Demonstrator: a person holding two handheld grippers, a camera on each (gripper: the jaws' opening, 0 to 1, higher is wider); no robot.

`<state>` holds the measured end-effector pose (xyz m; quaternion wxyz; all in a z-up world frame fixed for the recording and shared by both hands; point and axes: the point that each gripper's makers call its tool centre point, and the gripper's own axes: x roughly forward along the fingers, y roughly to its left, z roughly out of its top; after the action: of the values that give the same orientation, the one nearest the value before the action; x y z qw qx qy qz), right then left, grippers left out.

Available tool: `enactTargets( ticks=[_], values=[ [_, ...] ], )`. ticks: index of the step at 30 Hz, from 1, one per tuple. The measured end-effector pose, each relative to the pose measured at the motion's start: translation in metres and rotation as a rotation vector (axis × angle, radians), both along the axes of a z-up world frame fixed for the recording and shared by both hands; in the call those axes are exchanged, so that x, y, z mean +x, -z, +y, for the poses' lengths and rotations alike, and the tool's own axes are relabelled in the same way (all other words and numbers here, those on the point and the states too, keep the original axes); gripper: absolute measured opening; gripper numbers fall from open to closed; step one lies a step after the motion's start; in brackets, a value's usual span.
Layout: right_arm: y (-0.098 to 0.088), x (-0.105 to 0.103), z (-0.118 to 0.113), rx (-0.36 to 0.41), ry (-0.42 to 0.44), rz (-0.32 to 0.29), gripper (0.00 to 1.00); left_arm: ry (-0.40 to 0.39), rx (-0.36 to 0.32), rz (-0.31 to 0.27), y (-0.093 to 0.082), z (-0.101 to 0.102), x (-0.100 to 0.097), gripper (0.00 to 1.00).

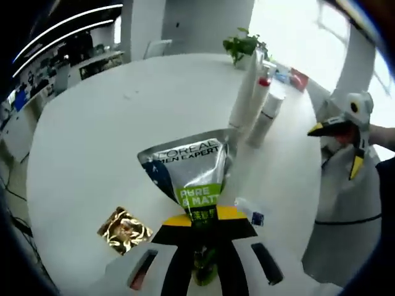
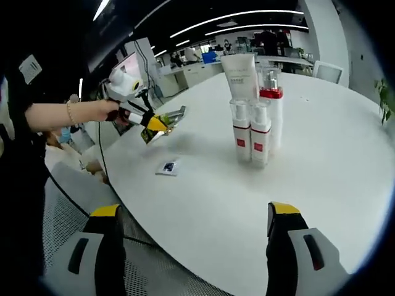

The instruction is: Arrange the skincare products in the storage area until every visible bottle or jar stands upright without overlapping.

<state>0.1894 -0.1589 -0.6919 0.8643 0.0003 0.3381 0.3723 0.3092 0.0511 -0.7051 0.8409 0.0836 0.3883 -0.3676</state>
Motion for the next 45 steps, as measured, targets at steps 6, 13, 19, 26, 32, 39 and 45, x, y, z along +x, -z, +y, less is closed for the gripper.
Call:
enactTargets(
  ticks=[6, 13, 19, 26, 32, 39, 45],
  values=[
    [-0.024, 0.011, 0.028, 0.098, -0.012, -0.031, 0.92, -0.009, -0.090, -0.023, -0.029, -0.024, -0.021, 0.08],
    [-0.059, 0.024, 0.067, 0.263, -0.012, -0.049, 0.89, -0.004, -0.178, -0.036, -0.056, -0.051, -0.046, 0.09],
    [-0.085, 0.025, 0.095, 0.333, -0.057, -0.066, 0.85, 0.003, -0.220, -0.051, -0.074, -0.069, -0.067, 0.09],
    [-0.107, 0.027, 0.104, 0.475, -0.026, -0.031, 0.74, -0.017, -0.332, -0.045, -0.098, -0.080, -0.084, 0.08],
    [-0.132, 0.036, 0.099, 0.658, 0.094, 0.018, 0.57, -0.002, -0.349, -0.067, -0.112, -0.093, -0.102, 0.09],
    [-0.138, 0.032, 0.102, 0.713, 0.128, 0.056, 0.30, -0.029, -0.317, -0.118, -0.128, -0.104, -0.117, 0.09],
    [-0.138, 0.023, 0.099, 0.721, 0.140, 0.091, 0.16, -0.039, -0.328, -0.112, -0.129, -0.105, -0.123, 0.10]
  ],
)
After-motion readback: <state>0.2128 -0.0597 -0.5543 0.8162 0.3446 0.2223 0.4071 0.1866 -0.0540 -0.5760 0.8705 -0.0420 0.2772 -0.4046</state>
